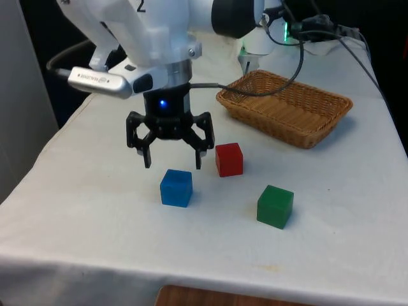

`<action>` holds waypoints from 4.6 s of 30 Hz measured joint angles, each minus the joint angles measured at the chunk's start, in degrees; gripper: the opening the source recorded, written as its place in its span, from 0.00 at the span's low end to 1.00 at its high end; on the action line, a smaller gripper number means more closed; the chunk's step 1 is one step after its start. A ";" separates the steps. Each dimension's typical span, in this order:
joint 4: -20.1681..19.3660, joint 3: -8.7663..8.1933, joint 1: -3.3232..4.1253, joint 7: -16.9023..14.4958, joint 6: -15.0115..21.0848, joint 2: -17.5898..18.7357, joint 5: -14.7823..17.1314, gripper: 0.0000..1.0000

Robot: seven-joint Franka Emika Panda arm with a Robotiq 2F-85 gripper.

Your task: Pick up the blue cube and place it into the basket.

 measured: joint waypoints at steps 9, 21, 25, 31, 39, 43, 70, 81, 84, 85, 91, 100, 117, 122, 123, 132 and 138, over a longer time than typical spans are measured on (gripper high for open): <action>0.74 -0.17 -0.11 -0.34 0.00 1.09 0.80 1.00; 1.38 -0.23 -0.52 -0.74 0.23 3.04 1.38 1.00; 2.35 -0.52 -0.69 -1.09 0.40 4.24 1.83 1.00; 3.15 -0.57 -0.86 -1.20 0.63 5.39 2.01 1.00; 4.47 -0.57 -1.03 -1.38 0.80 7.16 2.75 1.00; 5.56 -0.57 -1.20 -1.60 0.80 8.31 3.38 1.00; 7.05 -0.69 -1.38 -1.72 0.46 9.11 3.72 0.00; 6.70 -1.38 -1.20 -2.01 -3.32 5.61 3.72 0.00; 6.70 -1.43 -1.15 -2.06 -3.95 5.04 3.72 0.00; 6.70 -1.49 -1.15 -2.12 -4.30 4.70 3.72 0.00; 6.65 -1.95 -1.03 -2.35 -6.88 2.35 3.72 0.00; 6.13 -2.58 -0.80 -2.41 -10.26 -0.74 3.72 0.00; 1.15 -3.15 -0.46 -2.58 -13.98 -8.48 3.67 0.00; -1.43 -3.09 0.23 -2.29 -13.87 -10.54 3.67 0.00; -1.83 -3.09 0.40 -2.18 -13.81 -10.94 3.67 0.00; -5.44 -3.09 1.95 -1.15 -13.12 -13.75 3.67 0.00; -8.25 -3.04 2.98 -0.52 -12.72 -15.87 3.67 0.00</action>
